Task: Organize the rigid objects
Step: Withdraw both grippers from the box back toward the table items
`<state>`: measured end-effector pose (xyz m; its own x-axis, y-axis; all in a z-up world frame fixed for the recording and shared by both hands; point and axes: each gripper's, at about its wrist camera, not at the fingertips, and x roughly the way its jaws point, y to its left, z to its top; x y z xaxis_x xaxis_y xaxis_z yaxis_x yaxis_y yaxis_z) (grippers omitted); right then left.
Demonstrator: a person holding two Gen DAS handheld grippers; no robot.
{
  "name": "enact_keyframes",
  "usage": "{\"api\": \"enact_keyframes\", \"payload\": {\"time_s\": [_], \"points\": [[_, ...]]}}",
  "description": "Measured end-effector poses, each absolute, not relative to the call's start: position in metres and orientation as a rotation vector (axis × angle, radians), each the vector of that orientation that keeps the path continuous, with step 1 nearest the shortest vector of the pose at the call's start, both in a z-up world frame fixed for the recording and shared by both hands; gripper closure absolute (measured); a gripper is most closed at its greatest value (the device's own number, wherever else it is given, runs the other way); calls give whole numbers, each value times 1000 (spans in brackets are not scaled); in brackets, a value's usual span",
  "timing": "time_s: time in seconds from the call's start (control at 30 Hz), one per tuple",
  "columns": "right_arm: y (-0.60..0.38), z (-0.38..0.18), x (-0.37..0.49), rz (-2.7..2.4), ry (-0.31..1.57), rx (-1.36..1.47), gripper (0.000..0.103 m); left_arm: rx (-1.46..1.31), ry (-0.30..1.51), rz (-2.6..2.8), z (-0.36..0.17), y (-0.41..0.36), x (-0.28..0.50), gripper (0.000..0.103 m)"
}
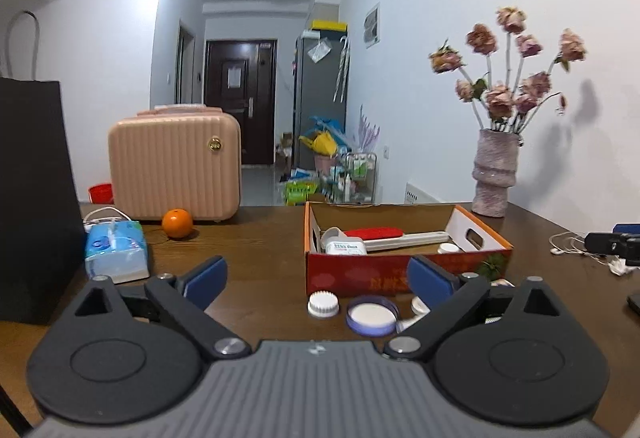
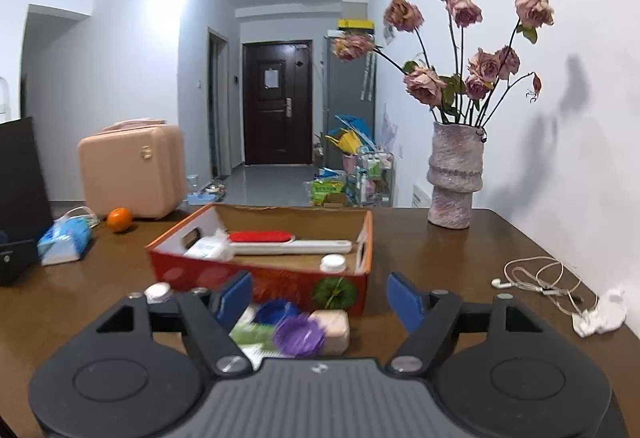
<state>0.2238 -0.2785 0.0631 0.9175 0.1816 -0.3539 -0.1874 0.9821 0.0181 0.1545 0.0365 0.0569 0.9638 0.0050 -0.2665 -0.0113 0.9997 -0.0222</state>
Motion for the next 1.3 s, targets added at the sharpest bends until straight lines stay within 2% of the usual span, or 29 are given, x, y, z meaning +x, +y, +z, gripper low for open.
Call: {"api": "enact_keyframes", "payload": {"time_s": [0.33, 0.5, 1.3], "points": [[-258, 29, 106, 220, 303, 45, 23, -38, 237, 28, 33, 32, 56, 0], [-254, 10, 76, 233, 339, 42, 23, -3, 234, 15, 32, 26, 48, 0], [-255, -11, 95, 208, 381, 68, 22, -9, 343, 12, 4, 23, 78, 0]]}}
